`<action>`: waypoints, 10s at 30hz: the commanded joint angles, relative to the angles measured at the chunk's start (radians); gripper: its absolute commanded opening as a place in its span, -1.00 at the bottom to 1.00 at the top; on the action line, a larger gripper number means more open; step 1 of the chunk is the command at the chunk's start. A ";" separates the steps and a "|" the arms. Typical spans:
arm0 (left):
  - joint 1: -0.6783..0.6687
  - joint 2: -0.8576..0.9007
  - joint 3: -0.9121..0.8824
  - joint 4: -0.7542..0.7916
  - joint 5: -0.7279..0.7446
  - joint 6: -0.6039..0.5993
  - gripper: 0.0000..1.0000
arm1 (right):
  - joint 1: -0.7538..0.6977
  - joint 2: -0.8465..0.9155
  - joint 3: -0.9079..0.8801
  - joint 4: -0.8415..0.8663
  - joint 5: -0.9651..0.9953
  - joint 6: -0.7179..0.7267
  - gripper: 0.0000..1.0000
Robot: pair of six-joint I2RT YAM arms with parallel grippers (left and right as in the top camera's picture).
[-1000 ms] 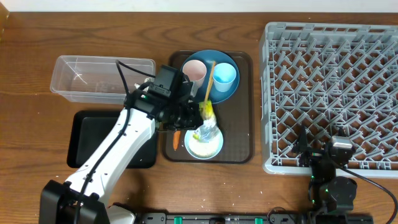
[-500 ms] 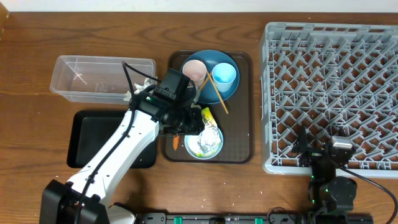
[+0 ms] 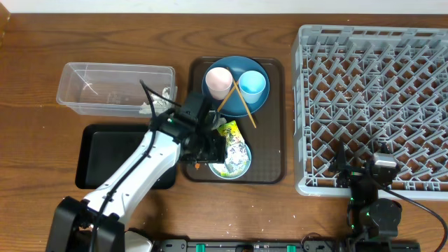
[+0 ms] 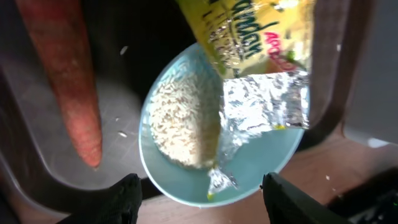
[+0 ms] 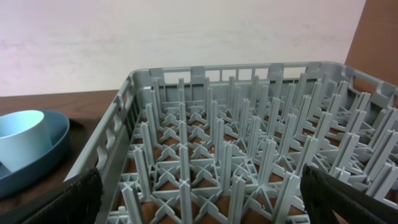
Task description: Sort waste into correct bins and load items into the dishwasher rack
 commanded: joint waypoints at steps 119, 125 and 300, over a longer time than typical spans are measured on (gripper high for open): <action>0.531 -0.214 -0.032 0.564 -0.349 -0.107 0.45 | 0.014 -0.003 -0.002 -0.003 0.007 0.014 0.99; 0.509 -0.406 -0.032 0.343 -0.174 -0.200 0.44 | 0.014 -0.003 -0.002 -0.003 0.007 0.014 0.99; 0.114 -0.235 -0.063 -0.028 -0.294 -0.060 -0.03 | 0.014 -0.003 -0.002 -0.003 0.007 0.014 0.99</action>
